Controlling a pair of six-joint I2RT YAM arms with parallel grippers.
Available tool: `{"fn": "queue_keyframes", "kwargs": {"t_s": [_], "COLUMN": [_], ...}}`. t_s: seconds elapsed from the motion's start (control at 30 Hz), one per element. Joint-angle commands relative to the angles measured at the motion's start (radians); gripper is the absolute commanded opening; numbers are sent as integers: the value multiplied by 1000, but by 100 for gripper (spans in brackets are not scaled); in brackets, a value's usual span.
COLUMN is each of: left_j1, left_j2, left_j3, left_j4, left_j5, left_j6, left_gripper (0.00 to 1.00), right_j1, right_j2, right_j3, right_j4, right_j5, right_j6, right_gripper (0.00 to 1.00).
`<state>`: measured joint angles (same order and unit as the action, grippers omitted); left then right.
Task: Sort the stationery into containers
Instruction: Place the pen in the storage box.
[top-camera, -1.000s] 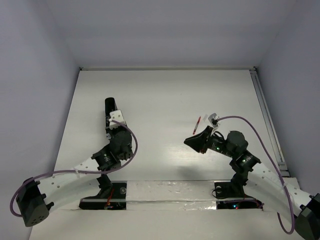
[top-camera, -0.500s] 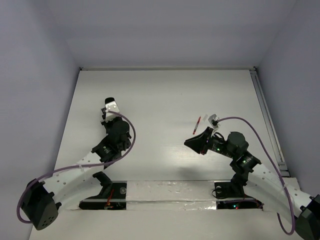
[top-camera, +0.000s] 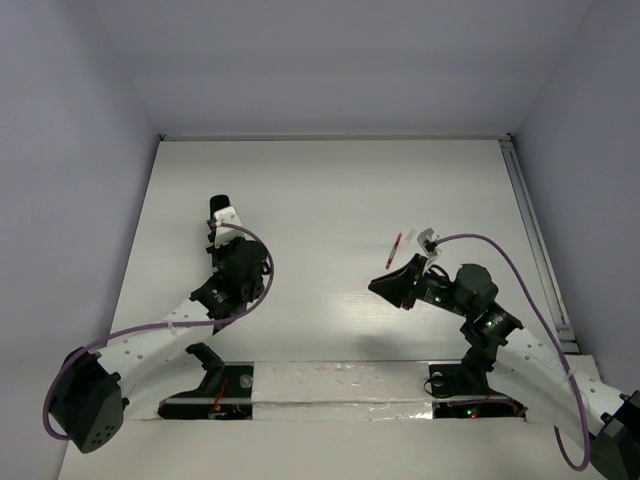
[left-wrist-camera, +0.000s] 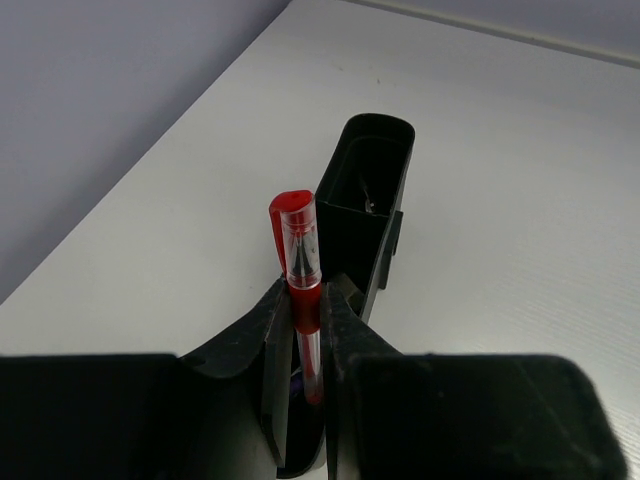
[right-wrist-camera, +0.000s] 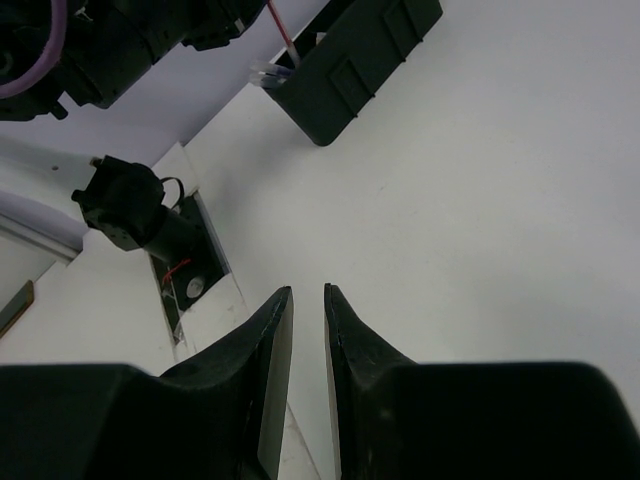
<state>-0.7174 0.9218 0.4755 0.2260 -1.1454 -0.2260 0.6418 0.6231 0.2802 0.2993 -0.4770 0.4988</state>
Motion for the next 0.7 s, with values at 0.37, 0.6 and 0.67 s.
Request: {"fn": "queue_keyframes", "kwargs": {"t_s": [0.37, 0.6, 0.67], "left_j1": [32, 32, 32], "left_j2": [60, 19, -10], "left_j3": [28, 54, 80], "left_j4": [-53, -102, -131], "left_j5": [52, 62, 62], "left_j6": [-119, -171, -179], "left_gripper": [34, 85, 88], "right_j1": [-2, -2, -2], "right_j2": [-26, -11, -3], "right_j3": [4, 5, 5], "right_j4": [23, 24, 23], "right_j5": [21, 34, 38], "right_j6": [0, -3, -3], "right_gripper": [25, 25, 25]}}
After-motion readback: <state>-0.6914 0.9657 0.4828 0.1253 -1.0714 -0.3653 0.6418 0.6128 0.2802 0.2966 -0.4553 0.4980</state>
